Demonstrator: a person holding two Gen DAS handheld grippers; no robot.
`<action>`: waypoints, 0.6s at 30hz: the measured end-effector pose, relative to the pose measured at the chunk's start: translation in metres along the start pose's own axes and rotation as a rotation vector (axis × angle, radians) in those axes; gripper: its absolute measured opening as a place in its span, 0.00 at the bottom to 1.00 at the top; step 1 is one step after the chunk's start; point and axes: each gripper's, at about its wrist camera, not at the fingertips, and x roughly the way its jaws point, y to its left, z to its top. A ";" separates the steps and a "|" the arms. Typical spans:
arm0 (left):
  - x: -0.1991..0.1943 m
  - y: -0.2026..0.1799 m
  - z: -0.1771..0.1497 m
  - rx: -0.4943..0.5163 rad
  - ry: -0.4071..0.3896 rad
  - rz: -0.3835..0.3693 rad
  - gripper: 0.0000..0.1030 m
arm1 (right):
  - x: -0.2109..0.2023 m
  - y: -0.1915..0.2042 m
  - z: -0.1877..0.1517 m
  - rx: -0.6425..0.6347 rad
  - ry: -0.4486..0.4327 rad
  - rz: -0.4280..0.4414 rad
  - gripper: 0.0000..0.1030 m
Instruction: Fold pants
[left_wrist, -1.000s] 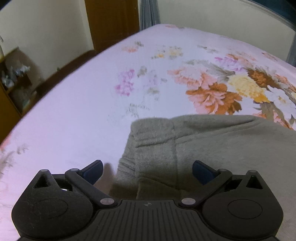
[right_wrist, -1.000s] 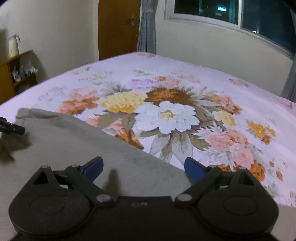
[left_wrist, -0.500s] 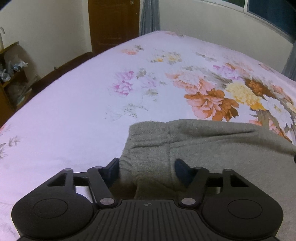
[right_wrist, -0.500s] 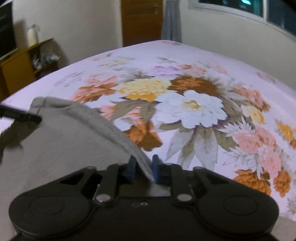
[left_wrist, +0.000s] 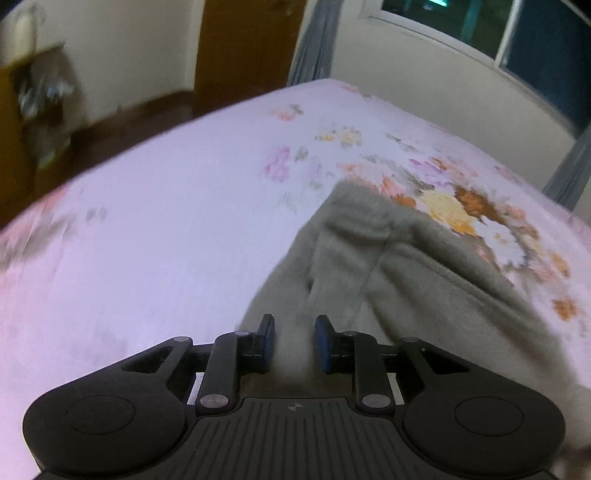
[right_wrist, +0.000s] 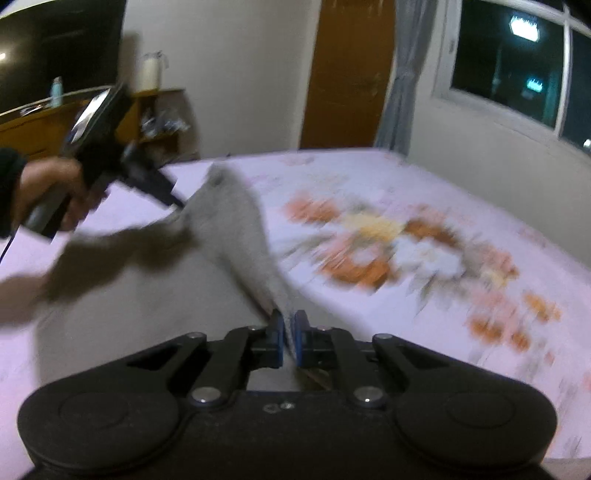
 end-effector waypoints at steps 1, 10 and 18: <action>-0.008 0.006 -0.008 -0.020 0.019 -0.016 0.32 | 0.003 0.010 -0.010 0.007 0.028 0.012 0.06; -0.065 0.030 -0.052 -0.148 0.060 -0.155 0.82 | 0.000 0.029 -0.042 0.226 0.096 0.023 0.28; -0.023 0.018 -0.069 -0.283 0.180 -0.280 0.73 | -0.005 -0.005 -0.056 0.559 0.136 -0.005 0.33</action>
